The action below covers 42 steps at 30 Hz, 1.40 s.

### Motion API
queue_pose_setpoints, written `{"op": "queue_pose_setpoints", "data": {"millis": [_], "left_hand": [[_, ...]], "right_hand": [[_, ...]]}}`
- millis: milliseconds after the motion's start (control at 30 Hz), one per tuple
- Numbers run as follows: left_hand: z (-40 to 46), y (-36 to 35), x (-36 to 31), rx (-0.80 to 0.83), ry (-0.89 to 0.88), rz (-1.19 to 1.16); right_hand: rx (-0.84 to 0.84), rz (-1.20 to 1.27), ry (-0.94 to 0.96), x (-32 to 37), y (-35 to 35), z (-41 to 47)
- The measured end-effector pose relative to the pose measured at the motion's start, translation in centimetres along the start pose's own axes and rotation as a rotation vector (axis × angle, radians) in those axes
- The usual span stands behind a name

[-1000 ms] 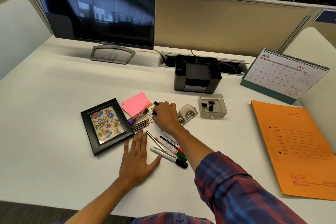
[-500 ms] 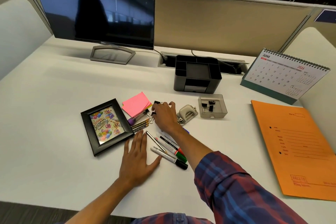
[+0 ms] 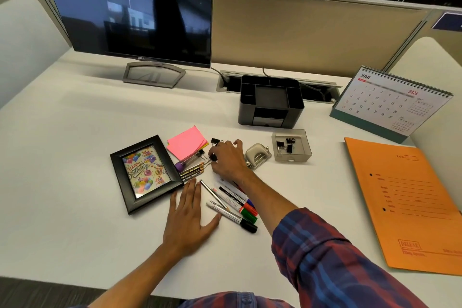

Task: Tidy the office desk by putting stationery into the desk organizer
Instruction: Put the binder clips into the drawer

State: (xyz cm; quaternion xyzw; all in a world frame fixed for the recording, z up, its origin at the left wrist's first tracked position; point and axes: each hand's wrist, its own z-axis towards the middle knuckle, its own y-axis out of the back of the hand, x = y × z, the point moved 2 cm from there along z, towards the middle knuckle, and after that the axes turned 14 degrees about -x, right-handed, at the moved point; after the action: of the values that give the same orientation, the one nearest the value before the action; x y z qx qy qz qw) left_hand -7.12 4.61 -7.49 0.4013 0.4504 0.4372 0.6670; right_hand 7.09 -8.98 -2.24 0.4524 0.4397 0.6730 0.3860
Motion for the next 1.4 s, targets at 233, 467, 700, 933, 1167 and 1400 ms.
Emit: {"op": "queue_pose_setpoints", "data": {"millis": [233,467,700,933,1167,1400], "left_hand": [[0.0,-0.1,0.0,0.014,0.000,-0.001],[0.0,-0.2,0.1,0.019,-0.005,0.003],[0.0,0.0,0.1,0.023,-0.009,0.025],[-0.1,-0.1,0.1,0.018,-0.010,0.034],[-0.1,-0.2,0.2,0.028,-0.017,0.040],[-0.1,-0.1,0.2,0.028,-0.019,0.031]], "right_hand": [[-0.067,0.032,0.047,-0.5,0.2,0.1],[-0.200,0.343,-0.159,-1.0,1.1,-0.2],[-0.434,0.553,-0.414,-4.0,2.9,-0.4],[-0.764,0.339,-0.638,-10.7,5.5,-2.0],[-0.708,0.136,-0.839,-14.1,6.2,-4.5],[-0.707,0.112,-0.498,-10.7,4.4,-3.2]]}}
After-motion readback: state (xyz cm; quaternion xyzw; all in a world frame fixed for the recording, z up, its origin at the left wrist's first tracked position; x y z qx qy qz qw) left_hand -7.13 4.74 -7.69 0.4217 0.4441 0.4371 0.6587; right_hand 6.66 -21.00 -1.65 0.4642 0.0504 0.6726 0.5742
